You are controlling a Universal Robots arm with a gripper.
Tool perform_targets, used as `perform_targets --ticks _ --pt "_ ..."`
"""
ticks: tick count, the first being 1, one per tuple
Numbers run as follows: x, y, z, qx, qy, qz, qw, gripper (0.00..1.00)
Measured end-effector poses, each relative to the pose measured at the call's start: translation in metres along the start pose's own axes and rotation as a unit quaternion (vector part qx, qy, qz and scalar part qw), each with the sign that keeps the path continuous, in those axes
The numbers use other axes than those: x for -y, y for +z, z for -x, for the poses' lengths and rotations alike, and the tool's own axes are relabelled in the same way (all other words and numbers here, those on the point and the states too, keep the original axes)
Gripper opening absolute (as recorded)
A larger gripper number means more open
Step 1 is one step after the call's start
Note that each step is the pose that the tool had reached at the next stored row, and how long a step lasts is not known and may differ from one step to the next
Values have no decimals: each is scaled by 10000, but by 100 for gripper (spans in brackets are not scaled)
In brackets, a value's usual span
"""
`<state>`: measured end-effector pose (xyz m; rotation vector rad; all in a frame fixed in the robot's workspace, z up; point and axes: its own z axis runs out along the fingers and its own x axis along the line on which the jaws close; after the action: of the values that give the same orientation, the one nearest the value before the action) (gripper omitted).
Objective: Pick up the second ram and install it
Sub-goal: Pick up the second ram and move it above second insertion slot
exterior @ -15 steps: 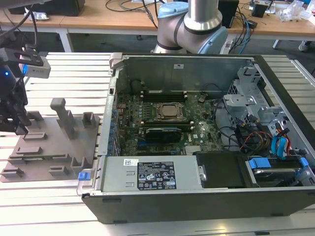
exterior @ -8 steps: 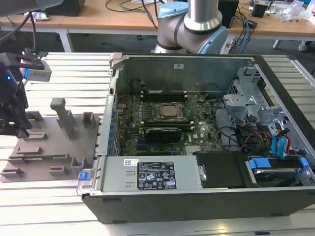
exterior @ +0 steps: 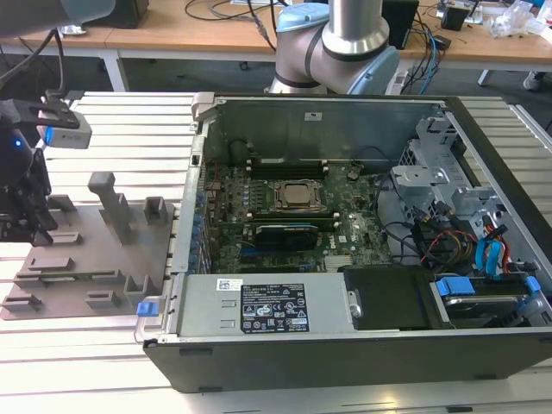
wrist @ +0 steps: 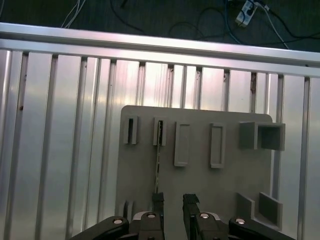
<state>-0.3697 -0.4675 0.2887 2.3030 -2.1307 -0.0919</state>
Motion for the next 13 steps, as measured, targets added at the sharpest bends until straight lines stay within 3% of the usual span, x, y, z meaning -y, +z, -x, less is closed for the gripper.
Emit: perform_targets --ticks 5,9,13 --pt "-1 65 -48 0 -3 0 10000 30" --pt "4 215 -85 -1 -26 1 10000 30" --pt "5 433 -100 -3 -34 2 10000 30"
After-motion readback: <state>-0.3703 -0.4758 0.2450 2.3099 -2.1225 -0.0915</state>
